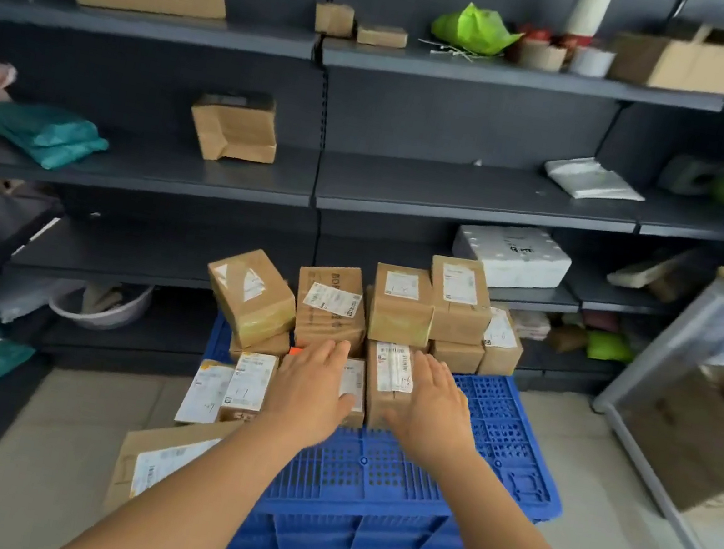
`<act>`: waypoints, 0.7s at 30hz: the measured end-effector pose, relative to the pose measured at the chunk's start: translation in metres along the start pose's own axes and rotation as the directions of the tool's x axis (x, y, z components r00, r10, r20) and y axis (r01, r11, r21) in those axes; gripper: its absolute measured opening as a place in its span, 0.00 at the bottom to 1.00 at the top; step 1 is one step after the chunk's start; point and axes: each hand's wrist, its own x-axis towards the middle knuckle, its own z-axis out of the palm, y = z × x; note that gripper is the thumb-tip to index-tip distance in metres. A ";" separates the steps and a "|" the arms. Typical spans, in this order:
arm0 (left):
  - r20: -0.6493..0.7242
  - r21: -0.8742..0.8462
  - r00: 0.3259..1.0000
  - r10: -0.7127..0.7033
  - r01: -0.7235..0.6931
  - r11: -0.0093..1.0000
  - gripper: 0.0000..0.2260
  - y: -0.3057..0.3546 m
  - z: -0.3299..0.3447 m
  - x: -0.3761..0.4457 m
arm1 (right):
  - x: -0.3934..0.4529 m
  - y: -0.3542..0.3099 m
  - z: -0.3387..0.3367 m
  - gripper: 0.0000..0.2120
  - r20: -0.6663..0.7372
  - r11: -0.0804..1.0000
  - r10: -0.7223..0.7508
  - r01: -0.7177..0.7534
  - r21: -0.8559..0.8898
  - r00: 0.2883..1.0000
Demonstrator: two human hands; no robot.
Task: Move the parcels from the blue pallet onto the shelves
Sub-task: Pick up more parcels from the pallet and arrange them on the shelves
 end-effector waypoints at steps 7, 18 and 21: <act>0.031 0.002 0.999 -0.036 0.036 0.999 0.31 0.024 0.019 0.092 | 0.084 0.052 -0.013 0.40 0.009 0.999 0.013 -0.014 0.037 1.000; 0.237 -0.144 0.918 -0.318 0.357 0.923 0.38 0.041 0.085 0.237 | 0.242 0.164 -0.022 0.44 0.188 0.954 0.172 -0.211 0.213 0.967; 0.270 -0.172 0.884 -0.380 0.433 0.885 0.42 0.037 0.103 0.262 | 0.271 0.186 -0.011 0.47 0.224 0.936 0.190 -0.246 0.253 0.956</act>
